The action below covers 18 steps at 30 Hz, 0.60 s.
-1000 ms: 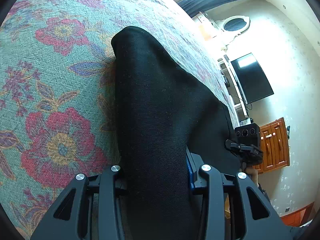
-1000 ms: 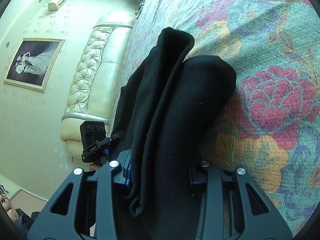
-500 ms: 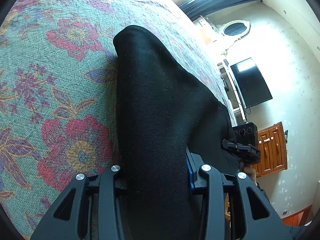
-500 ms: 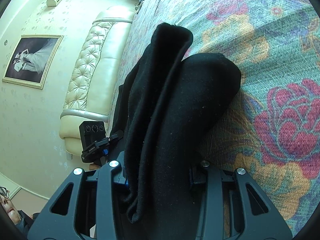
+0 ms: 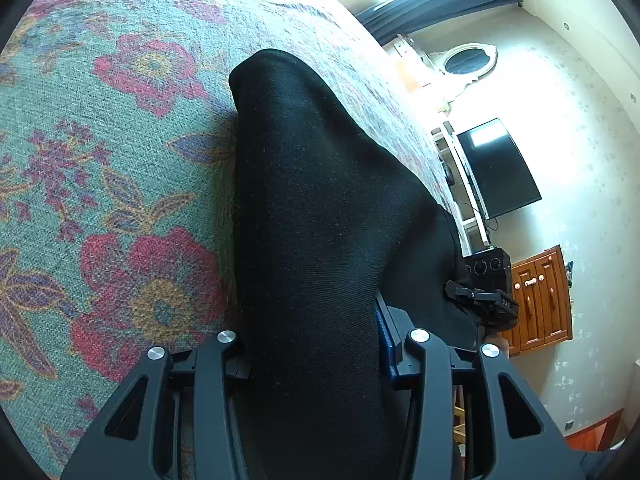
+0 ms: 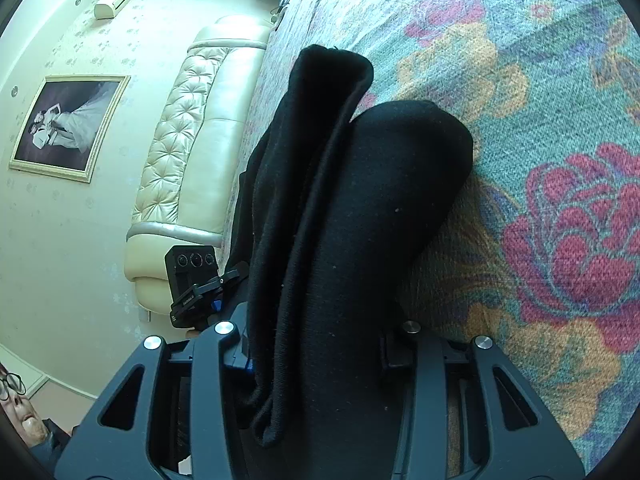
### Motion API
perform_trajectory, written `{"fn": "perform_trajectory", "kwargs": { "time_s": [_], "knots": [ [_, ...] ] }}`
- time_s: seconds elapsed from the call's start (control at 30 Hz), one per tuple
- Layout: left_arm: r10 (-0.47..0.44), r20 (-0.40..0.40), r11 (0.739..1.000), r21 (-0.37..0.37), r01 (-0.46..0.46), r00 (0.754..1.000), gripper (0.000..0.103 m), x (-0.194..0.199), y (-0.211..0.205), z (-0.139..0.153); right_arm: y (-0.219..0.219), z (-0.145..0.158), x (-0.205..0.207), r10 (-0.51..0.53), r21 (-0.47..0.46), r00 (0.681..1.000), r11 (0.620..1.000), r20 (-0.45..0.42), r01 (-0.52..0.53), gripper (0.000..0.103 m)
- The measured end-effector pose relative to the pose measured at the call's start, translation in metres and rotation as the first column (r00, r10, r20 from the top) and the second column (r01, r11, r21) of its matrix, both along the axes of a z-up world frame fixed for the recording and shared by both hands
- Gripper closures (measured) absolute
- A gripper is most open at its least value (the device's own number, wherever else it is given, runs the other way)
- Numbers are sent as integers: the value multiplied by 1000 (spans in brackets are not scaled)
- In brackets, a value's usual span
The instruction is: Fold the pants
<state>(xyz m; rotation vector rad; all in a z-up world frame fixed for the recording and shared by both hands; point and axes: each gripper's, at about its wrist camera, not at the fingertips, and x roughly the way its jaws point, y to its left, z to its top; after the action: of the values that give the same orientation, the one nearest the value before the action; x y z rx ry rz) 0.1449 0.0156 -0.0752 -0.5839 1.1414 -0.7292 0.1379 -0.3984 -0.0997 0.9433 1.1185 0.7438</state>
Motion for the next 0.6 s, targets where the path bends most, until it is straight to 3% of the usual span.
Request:
{"fn": "perform_trajectory", "kwargs": {
  "time_s": [0.1, 0.2, 0.33, 0.43, 0.6],
  "knots": [
    [-1, 23, 1000, 22, 1, 1000, 50, -4, -1, 5, -4, 0, -3, -7, 16, 1000, 1000, -12, 7, 55],
    [9, 59, 997, 74, -14, 998, 42, -12, 2, 13, -6, 5, -10, -20, 29, 1000, 999, -4, 20, 41],
    [2, 104, 989, 150, -18, 995, 40, -25, 3, 22, -4, 16, -21, -24, -6, 999, 1000, 35, 24, 25],
    [1, 137, 979, 201, -28, 991, 37, -34, 1, 27, -1, 19, -27, -25, -44, 998, 999, 53, 27, 23],
    [-6, 166, 970, 239, -34, 986, 34, -33, -4, 27, -9, 18, -36, -58, -30, 996, 998, 67, 61, 23]
  ]
}}
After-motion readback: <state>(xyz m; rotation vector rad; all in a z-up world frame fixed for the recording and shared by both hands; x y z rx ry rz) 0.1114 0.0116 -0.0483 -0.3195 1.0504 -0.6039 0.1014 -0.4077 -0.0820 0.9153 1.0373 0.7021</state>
